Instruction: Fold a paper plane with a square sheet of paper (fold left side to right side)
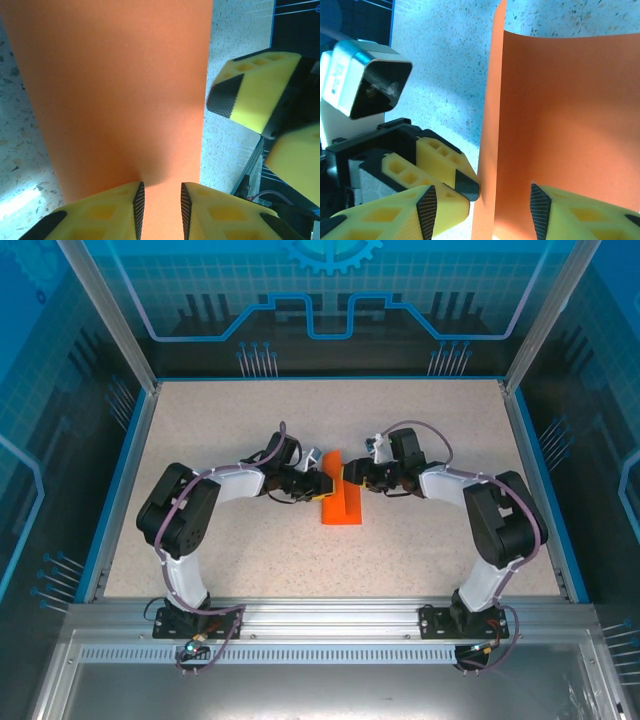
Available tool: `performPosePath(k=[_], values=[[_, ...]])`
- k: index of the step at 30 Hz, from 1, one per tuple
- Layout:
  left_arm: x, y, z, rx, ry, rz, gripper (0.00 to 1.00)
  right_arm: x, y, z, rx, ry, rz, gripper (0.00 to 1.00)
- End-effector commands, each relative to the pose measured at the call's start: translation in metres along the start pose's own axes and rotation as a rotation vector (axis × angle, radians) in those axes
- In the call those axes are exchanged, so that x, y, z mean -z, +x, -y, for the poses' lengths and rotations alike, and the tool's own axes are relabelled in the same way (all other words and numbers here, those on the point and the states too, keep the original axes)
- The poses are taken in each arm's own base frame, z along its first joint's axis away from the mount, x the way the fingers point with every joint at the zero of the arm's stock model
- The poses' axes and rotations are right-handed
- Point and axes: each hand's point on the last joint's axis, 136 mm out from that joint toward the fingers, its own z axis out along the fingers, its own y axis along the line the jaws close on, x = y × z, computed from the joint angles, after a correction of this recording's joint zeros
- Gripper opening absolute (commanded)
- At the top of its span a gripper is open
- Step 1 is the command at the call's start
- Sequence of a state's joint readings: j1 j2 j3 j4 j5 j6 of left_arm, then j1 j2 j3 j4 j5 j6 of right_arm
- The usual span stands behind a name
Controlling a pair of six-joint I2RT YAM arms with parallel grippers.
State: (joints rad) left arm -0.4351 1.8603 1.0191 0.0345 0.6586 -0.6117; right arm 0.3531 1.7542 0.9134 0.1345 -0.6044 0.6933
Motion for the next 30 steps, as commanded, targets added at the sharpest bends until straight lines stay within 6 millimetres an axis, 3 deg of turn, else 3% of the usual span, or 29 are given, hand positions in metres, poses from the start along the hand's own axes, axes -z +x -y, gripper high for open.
performPosePath(k=[1,12,19,24,30], values=[[-0.003,-0.002,0.002,-0.008,-0.007,-0.006,0.28,-0.009,-0.004,-0.007,-0.007,-0.042,-0.019,0.54],[-0.002,-0.001,0.003,-0.015,-0.008,-0.007,0.28,-0.021,0.004,-0.005,-0.017,-0.056,-0.067,0.32],[0.004,-0.002,0.008,-0.03,-0.013,0.013,0.34,-0.018,0.006,0.001,-0.001,-0.005,-0.07,0.05],[0.018,-0.006,0.006,-0.042,-0.081,0.066,0.47,-0.013,0.007,0.014,0.005,0.071,-0.074,0.03],[0.021,-0.007,-0.012,0.011,-0.178,0.094,0.52,-0.009,0.01,0.032,-0.006,0.162,-0.073,0.03]])
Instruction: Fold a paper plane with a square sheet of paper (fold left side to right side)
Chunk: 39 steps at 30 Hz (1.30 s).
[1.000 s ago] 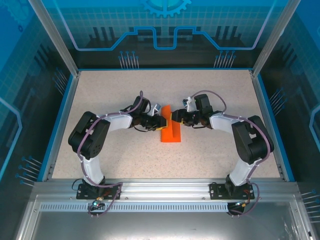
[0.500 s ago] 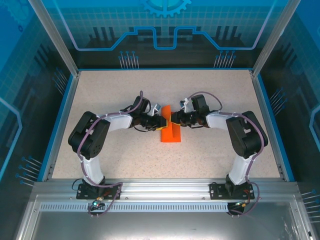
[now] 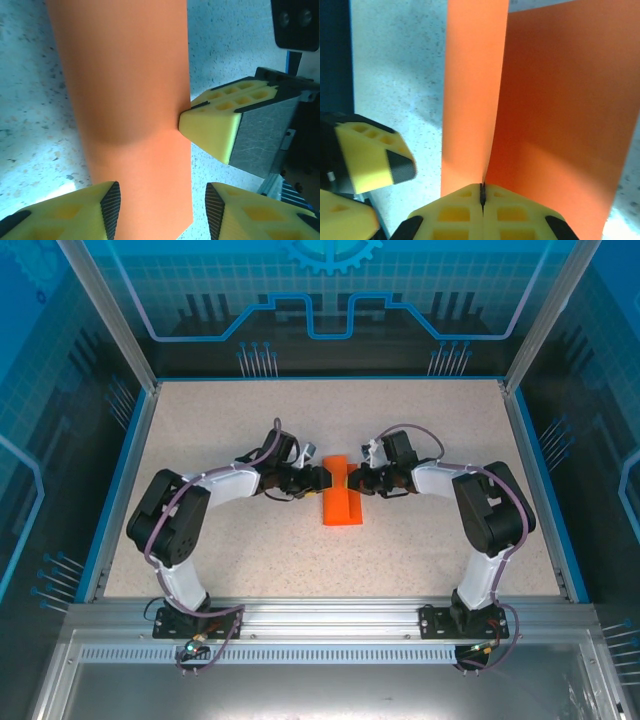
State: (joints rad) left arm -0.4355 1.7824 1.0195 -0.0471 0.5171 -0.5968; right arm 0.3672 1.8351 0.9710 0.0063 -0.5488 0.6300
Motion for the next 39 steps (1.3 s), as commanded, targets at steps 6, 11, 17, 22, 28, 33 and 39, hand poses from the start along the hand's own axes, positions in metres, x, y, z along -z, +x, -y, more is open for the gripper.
performPosePath(k=[6,11,17,22,28,33,39], values=[[-0.017,0.004,-0.022,0.092,-0.089,-0.035,0.54,0.009,-0.003,0.018,0.018,0.126,0.006,0.04],[-0.028,0.002,-0.02,0.095,-0.085,-0.051,0.55,0.009,-0.004,0.021,0.026,0.147,0.007,0.05],[-0.037,0.003,-0.028,0.106,-0.126,-0.068,0.51,0.007,-0.004,0.023,0.022,0.151,0.005,0.06],[-0.044,0.005,-0.039,0.103,-0.191,-0.084,0.46,0.008,-0.004,0.024,0.026,0.155,0.01,0.08],[-0.05,0.011,-0.048,0.112,-0.229,-0.106,0.46,0.011,-0.006,0.022,0.029,0.157,0.016,0.15],[-0.051,0.013,-0.052,0.116,-0.247,-0.114,0.46,0.032,-0.012,0.026,0.043,0.204,0.077,0.31],[-0.054,0.015,-0.055,0.117,-0.271,-0.127,0.46,0.061,-0.012,0.052,0.012,0.316,0.11,0.44]])
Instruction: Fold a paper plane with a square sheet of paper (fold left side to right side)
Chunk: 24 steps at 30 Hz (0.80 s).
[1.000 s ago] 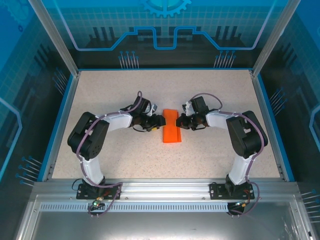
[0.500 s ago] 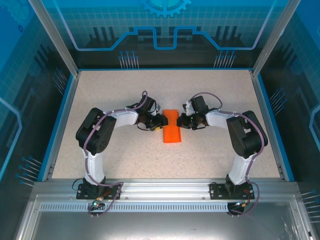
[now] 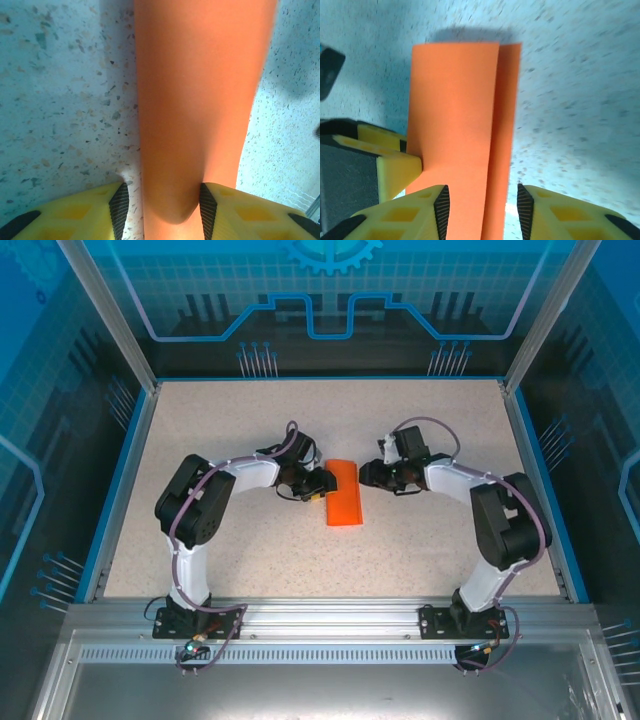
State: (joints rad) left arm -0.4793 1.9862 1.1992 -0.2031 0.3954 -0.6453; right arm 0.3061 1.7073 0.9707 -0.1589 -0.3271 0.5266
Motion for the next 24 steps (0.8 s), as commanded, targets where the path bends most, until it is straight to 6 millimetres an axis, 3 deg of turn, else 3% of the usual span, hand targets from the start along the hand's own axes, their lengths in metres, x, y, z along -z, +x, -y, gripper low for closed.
performPosePath(k=[1,6,24], values=[[-0.016,0.015,-0.022,0.008,-0.093,-0.059,0.47,0.011,0.011,0.03,-0.033,0.11,-0.024,0.44],[-0.02,0.017,-0.023,0.006,-0.131,-0.074,0.47,0.01,0.019,0.04,-0.065,0.131,-0.04,0.44],[-0.029,0.024,-0.032,-0.023,-0.293,-0.111,0.51,0.012,0.018,0.037,-0.072,0.119,-0.033,0.45]])
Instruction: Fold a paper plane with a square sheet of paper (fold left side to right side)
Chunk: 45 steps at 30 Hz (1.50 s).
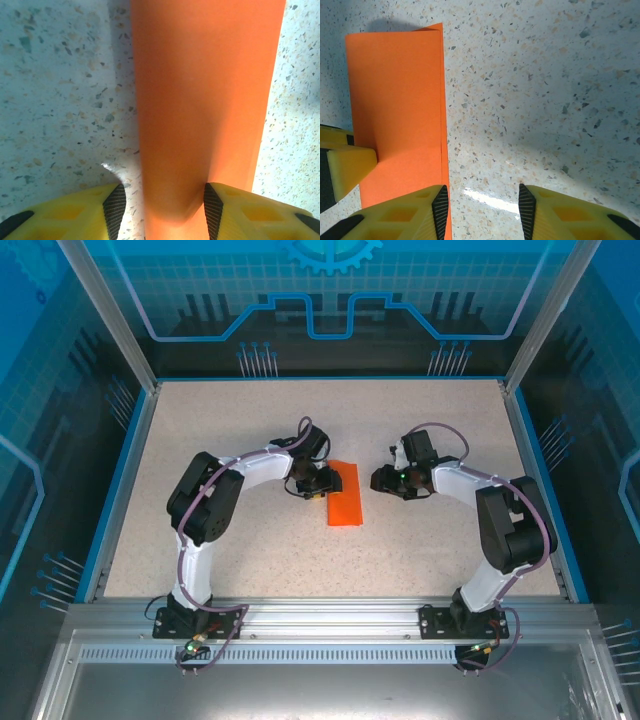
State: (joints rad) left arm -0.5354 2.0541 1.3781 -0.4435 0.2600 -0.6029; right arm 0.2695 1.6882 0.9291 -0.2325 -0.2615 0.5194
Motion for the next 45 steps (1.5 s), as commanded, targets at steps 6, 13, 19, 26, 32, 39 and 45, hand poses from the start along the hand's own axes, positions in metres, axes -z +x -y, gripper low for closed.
performPosePath(k=[6,13,19,26,32,39,45], values=[[-0.034,0.024,-0.029,0.024,-0.147,-0.095,0.52,0.007,0.002,0.002,-0.01,0.007,0.0,0.45],[-0.036,0.02,-0.032,0.054,-0.17,-0.088,0.53,0.007,0.002,0.002,-0.01,0.004,0.002,0.45],[-0.04,0.019,-0.035,0.071,-0.187,-0.089,0.53,0.008,0.002,0.001,-0.009,0.002,0.005,0.45],[-0.042,0.019,-0.037,0.082,-0.197,-0.091,0.54,0.008,0.003,-0.001,-0.013,-0.01,0.002,0.45],[-0.043,0.019,-0.039,0.086,-0.202,-0.092,0.54,0.007,0.005,-0.003,-0.015,-0.025,0.0,0.45],[-0.044,0.021,-0.04,0.087,-0.208,-0.097,0.54,0.006,0.005,-0.008,-0.008,-0.049,0.001,0.44],[-0.043,0.021,-0.042,0.085,-0.215,-0.098,0.54,0.007,0.004,-0.014,-0.001,-0.061,0.008,0.44]])
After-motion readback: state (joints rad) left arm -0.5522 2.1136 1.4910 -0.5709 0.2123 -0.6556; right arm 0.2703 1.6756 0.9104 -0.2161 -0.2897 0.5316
